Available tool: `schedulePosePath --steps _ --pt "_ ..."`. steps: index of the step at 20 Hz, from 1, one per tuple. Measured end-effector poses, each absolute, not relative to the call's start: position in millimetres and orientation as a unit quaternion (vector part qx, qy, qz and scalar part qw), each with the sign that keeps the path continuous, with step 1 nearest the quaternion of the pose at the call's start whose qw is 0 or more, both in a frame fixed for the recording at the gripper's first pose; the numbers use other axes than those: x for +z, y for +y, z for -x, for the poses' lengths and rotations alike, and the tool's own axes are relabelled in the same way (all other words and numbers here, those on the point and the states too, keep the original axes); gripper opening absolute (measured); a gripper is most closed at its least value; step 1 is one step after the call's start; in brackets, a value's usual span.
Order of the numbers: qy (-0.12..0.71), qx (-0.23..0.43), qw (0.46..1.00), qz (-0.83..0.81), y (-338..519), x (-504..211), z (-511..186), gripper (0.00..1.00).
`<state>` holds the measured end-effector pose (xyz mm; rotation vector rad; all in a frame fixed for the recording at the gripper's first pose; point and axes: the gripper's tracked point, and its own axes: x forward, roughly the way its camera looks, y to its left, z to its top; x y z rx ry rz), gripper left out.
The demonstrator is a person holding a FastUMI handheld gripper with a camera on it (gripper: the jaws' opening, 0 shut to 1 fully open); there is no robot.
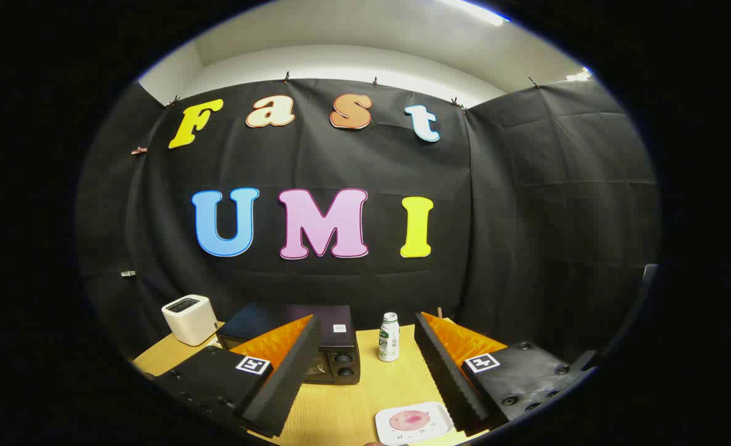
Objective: Open the toaster oven, put the food inside, and close the toaster oven door.
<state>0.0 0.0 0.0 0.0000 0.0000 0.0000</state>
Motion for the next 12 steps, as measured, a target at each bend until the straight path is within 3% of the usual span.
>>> schedulePosePath --steps 12 --pt "0.007 0.009 1.000 0.008 2 -3 11 0.98"
